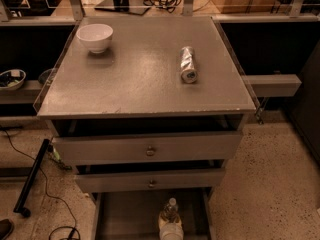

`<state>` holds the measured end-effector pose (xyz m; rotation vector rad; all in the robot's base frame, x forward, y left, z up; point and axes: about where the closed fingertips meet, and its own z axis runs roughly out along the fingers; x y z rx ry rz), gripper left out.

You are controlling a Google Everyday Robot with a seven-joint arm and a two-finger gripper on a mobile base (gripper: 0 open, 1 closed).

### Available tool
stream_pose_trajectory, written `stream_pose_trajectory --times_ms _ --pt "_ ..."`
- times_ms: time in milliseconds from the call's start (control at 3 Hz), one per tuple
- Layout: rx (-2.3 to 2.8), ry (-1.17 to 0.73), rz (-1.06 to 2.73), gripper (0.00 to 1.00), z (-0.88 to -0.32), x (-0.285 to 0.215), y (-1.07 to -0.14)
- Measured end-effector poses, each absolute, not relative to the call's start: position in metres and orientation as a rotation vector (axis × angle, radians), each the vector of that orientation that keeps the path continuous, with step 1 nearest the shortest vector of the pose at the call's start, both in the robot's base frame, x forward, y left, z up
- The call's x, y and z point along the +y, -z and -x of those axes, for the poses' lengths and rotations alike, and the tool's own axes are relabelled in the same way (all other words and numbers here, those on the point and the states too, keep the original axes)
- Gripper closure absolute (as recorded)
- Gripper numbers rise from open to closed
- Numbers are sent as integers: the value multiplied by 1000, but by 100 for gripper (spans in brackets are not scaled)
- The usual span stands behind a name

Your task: Place water bottle into bottom drawer

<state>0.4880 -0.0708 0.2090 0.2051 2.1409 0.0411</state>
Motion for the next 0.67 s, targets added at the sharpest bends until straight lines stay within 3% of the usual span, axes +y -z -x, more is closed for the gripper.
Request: stream_pose_trajectory --times_ms 667 --pt "2148 -22 -244 100 -493 -68 -190"
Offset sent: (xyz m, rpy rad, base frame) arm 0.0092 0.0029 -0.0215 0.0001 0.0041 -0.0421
